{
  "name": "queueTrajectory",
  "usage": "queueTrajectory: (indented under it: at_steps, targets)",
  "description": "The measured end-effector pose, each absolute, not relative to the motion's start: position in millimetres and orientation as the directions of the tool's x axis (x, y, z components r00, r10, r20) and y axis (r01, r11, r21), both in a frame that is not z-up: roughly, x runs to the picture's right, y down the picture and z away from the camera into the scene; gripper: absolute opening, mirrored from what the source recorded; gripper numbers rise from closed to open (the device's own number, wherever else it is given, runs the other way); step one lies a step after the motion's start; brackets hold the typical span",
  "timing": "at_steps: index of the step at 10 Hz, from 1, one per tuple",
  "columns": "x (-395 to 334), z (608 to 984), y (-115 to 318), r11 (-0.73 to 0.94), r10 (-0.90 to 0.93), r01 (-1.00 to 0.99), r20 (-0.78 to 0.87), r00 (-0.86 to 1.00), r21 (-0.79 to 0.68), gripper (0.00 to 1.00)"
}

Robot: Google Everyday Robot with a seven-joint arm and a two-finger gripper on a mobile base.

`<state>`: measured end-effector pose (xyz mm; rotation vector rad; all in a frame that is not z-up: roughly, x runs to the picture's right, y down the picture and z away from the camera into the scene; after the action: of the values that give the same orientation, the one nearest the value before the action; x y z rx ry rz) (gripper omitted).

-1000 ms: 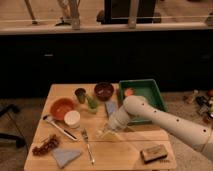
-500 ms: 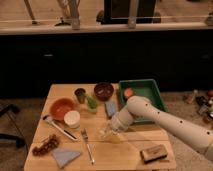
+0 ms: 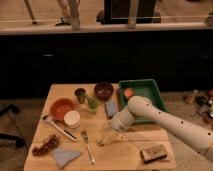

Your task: Place banana in table surface

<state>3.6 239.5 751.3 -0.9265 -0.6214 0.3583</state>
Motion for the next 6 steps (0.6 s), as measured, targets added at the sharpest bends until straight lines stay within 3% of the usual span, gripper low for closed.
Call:
queueTrajectory:
  at_steps: [6]
  targets:
    - [7.1,748.4,235.4,0.540,0.541,-0.001,0.346,0.766,-0.841,0.80]
